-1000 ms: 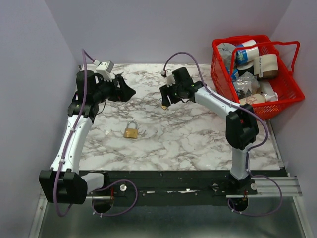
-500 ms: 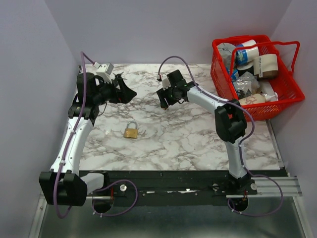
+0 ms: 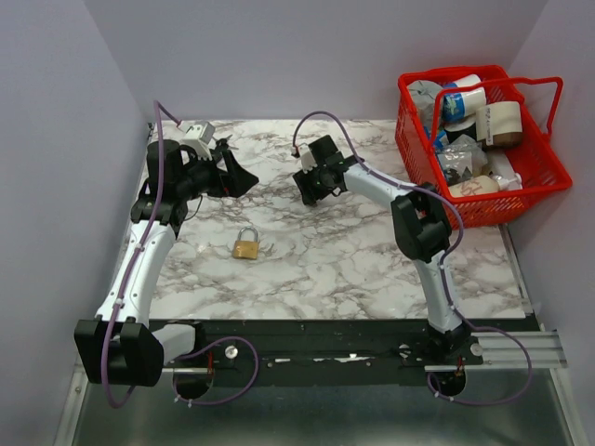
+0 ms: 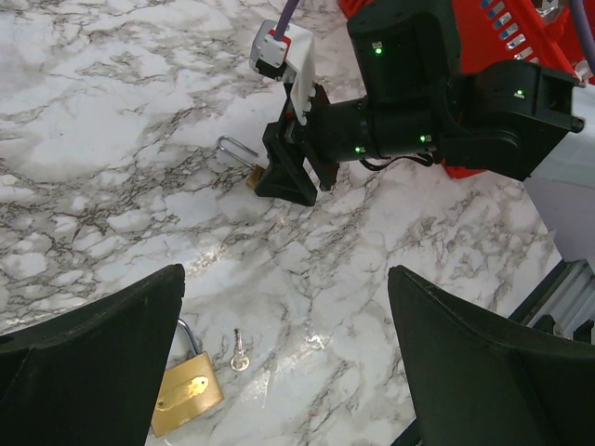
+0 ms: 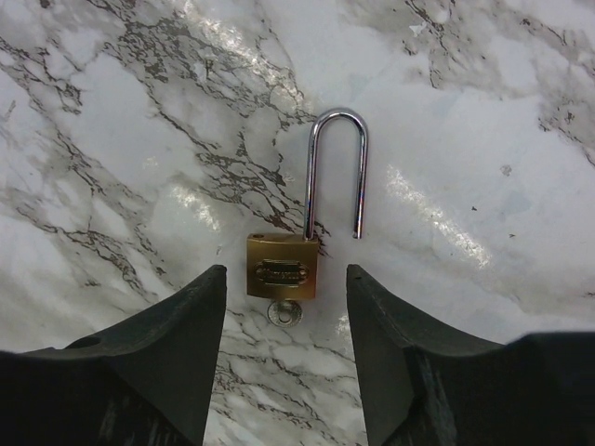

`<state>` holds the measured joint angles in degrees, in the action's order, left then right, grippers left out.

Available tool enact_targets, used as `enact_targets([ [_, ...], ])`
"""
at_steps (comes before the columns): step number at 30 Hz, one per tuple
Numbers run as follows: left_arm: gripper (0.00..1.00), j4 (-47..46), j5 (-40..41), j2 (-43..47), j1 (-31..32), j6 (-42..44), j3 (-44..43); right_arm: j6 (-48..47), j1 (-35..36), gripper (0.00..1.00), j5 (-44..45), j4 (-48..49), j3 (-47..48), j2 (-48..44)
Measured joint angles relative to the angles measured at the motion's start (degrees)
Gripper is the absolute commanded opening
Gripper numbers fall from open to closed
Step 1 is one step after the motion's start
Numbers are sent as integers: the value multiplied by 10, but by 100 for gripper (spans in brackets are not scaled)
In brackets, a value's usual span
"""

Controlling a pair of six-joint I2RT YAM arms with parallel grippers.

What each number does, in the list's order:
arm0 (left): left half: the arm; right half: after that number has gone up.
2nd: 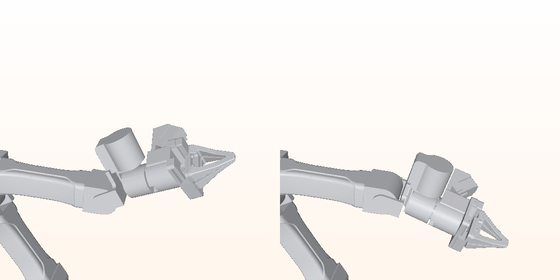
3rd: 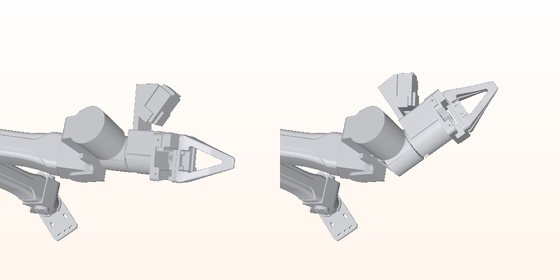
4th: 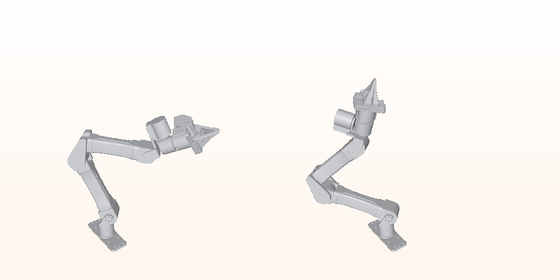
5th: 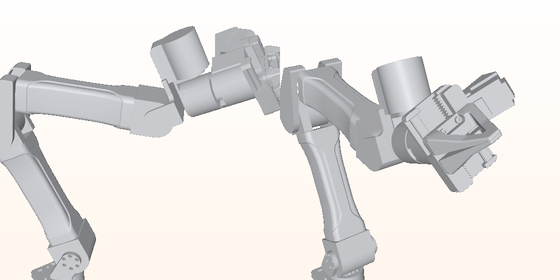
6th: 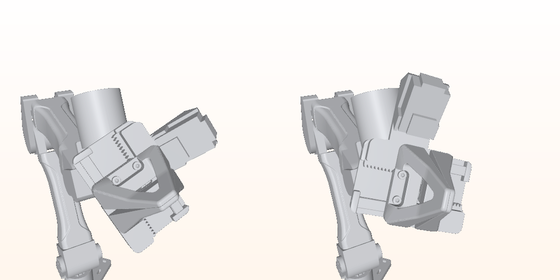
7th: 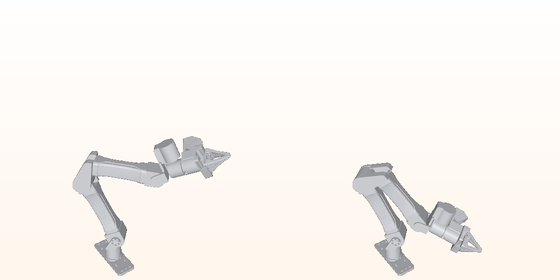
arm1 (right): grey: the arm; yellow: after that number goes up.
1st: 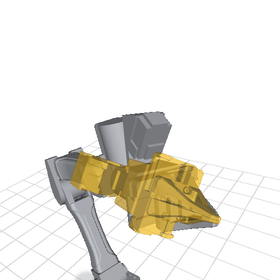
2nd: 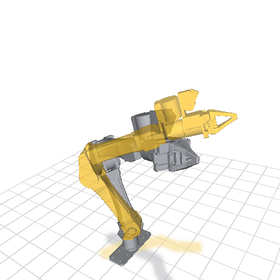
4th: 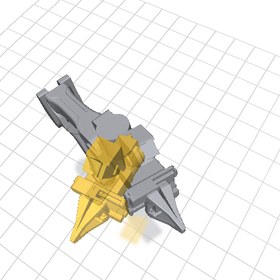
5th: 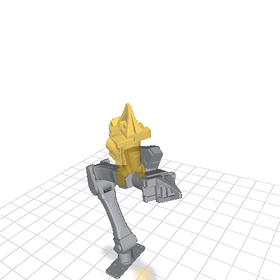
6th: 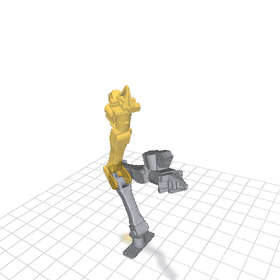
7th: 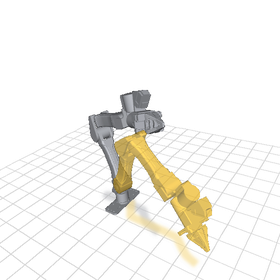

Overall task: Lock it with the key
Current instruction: Pick up the lock from the center of the board.

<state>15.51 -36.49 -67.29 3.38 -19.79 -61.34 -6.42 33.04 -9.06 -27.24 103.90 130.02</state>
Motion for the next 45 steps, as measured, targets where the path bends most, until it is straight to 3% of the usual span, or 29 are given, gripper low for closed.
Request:
enact_targets([
  [14, 99, -4, 0, 2, 0, -2, 0, -13, 7, 50, 17, 2, 0, 13],
  [17, 99, -4, 0, 2, -1, -2, 0, -20, 10, 39, 23, 2, 0, 13],
  [20, 99, -4, 1, 2, -2, -2, 0, -30, 15, 18, 29, 2, 1, 13],
  [21, 99, -4, 1, 2, -3, -3, 0, -33, 16, 2, 31, 2, 1, 13],
  [22, 99, -5, 1, 2, -4, -6, 0, -37, 17, 1, 33, 1, 2, 13],
  [30, 99, -5, 1, 2, -6, -36, 0, -83, 19, 1, 11, -34, -36, -37],
  [39, 88, -3, -48, 1, -11, -75, 2, -160, 19, 1, -65, -66, -117, -311],
  [44, 90, -77, -130, 17, -11, -138, 61, -198, 22, 1, -138, -88, -141, -418],
  [45, 87, -91, -146, 33, -10, -140, 80, -204, 23, 1, -154, -93, -149, -431],
])
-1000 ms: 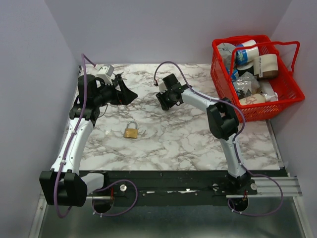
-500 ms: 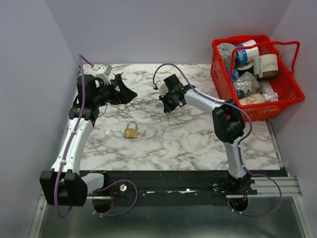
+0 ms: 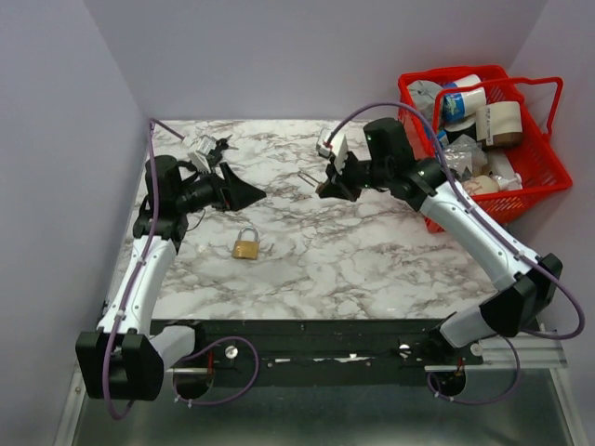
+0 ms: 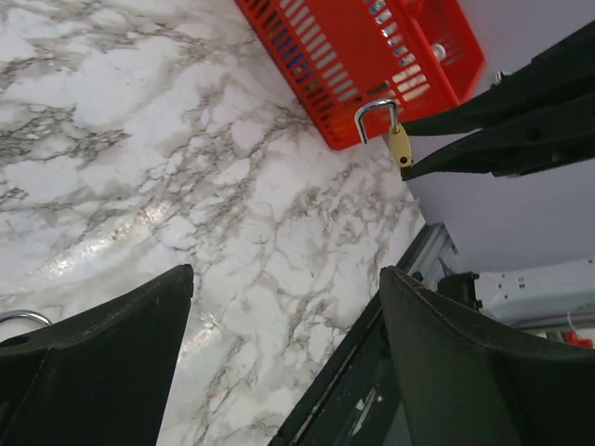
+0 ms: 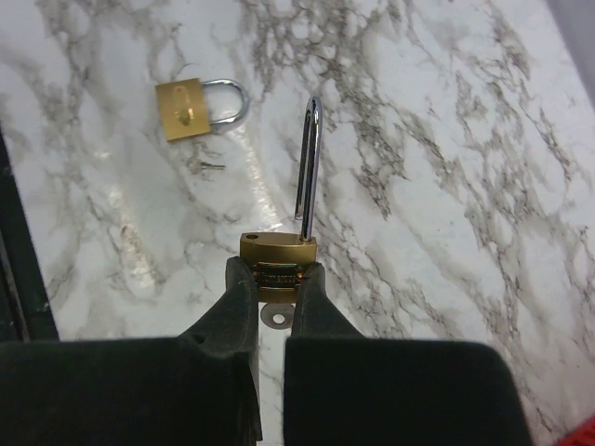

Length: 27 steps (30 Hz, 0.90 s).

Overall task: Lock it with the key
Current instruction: Pick up the lock from the center of the board, then lock the lock.

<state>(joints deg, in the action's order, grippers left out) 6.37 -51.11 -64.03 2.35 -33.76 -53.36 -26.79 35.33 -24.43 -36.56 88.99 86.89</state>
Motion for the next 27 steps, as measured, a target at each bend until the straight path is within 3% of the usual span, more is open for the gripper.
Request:
enact_targets([
  [7, 80, -9, -72, 67, 20, 82, 3, -41, 14, 1, -87, -32, -67, -76],
  [17, 74, 143, -56, 70, 149, 326, -64, -108, 72, 1, -114, -41, -90, -154],
  [27, 61, 189, -21, 35, 210, 394, -92, -128, 96, 1, -106, -64, -91, -155],
])
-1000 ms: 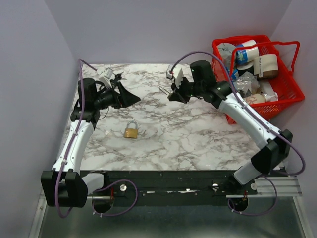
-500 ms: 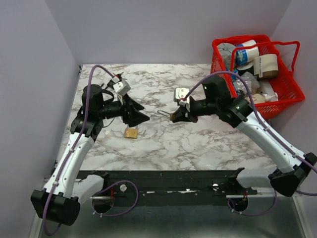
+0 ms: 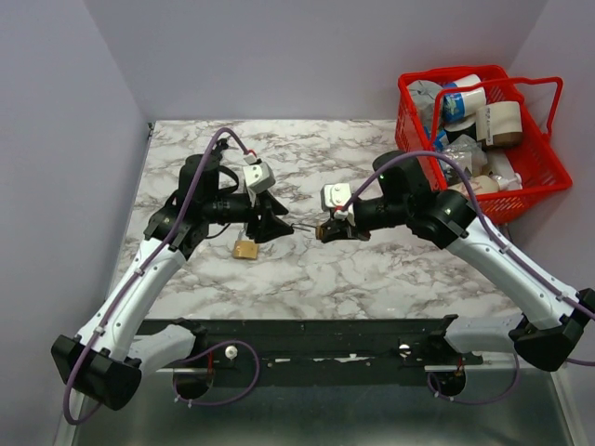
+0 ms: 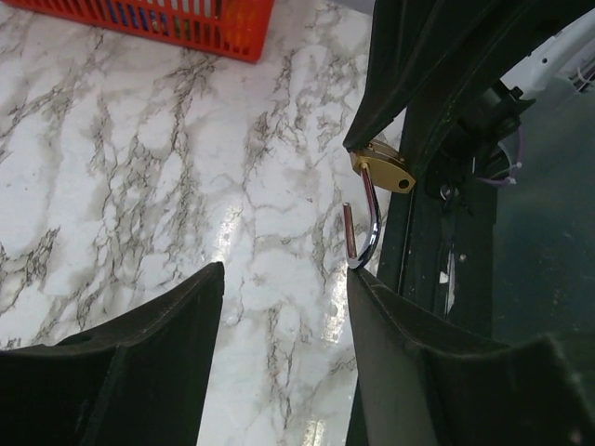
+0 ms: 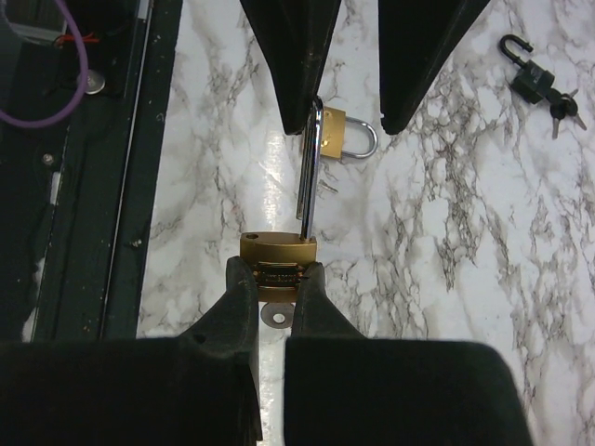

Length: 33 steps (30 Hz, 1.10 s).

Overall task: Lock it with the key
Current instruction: Lock the lock.

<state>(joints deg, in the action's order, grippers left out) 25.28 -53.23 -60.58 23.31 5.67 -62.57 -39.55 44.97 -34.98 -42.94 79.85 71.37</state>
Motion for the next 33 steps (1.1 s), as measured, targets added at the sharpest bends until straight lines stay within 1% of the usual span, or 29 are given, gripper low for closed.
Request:
enact_targets([
  [5, 59, 24, 15, -7, 20, 29, -20, -6, 3, 1, 7, -9, 0, 3],
  [6, 63, 31, 17, -7, 23, 34, -23, -7, 4, 1, 8, -10, 0, 3],
  [11, 72, 52, 17, -8, 46, 59, -27, -10, 5, 1, 14, -19, 0, 7],
  [14, 73, 64, 16, -9, 52, 73, -27, -10, 7, 1, 15, -22, 0, 11],
  [20, 66, 77, 16, -10, 53, 79, -33, -11, 9, 1, 20, -23, 0, 12],
  [23, 60, 70, 16, -10, 53, 66, -34, -12, 11, 1, 30, -22, 0, 12],
  [24, 57, 64, 16, -11, 54, 56, -34, -12, 12, 1, 34, -22, 0, 12],
  [29, 50, 39, 38, -17, 68, 29, -34, -12, 16, 1, 45, -22, 0, 13],
  [30, 47, 38, 42, -19, 72, 28, -34, -12, 16, 1, 46, -22, 0, 13],
  [33, 42, 36, 59, -25, 82, 27, -34, -12, 16, 1, 50, -22, 0, 13],
])
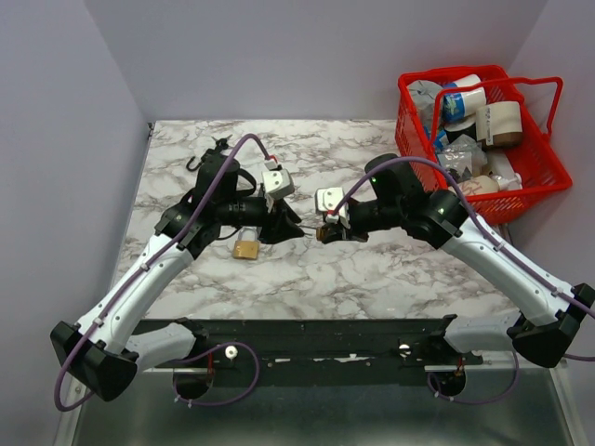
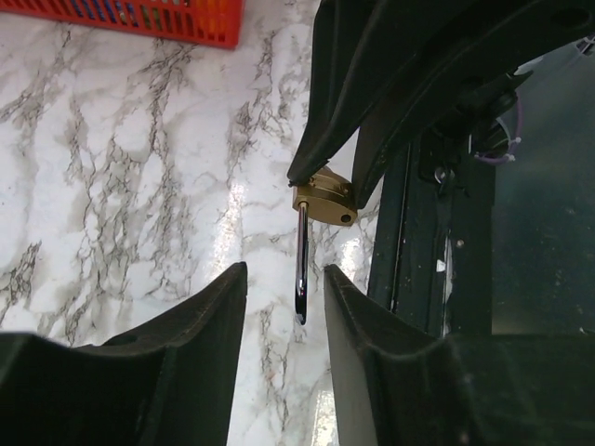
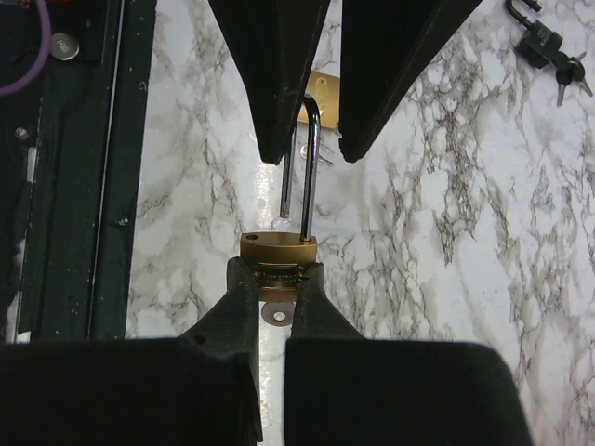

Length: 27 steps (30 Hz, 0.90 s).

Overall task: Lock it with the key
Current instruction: Lock the lock.

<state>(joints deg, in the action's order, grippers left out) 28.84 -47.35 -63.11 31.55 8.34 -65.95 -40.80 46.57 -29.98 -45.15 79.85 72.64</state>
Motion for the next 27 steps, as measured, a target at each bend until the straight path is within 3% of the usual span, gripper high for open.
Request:
enact_targets([
  [2, 38, 0, 5, -1, 3, 0, 0, 0, 0, 1, 2, 0, 0, 0],
  [5, 17, 0, 13, -1, 6, -1, 0, -1, 2, 1, 4, 0, 0, 0],
  [6, 2, -1, 14, -2, 7, -1, 0, -2, 3, 1, 7, 0, 0, 0],
  [10, 0, -2, 15, -2, 12, -14, 0, -2, 3, 1, 20, 0, 0, 1],
  [11, 0, -3, 16, -2, 12, -17, 0, -2, 4, 7, 21, -1, 2, 1],
  [12, 0, -4, 16, -2, 12, -23, 0, -1, 4, 20, 22, -1, 3, 2],
  [13, 0, -6, 16, -2, 12, -27, 0, 2, 4, 60, 23, 0, 4, 2],
  [16, 0, -19, 17, 2, 10, -42, 5, 24, 4, 100, 29, 0, 10, 4],
  [27, 0, -150, -70, 90, -27, -134, 61, 89, 6, 100, 12, -16, 15, -53],
])
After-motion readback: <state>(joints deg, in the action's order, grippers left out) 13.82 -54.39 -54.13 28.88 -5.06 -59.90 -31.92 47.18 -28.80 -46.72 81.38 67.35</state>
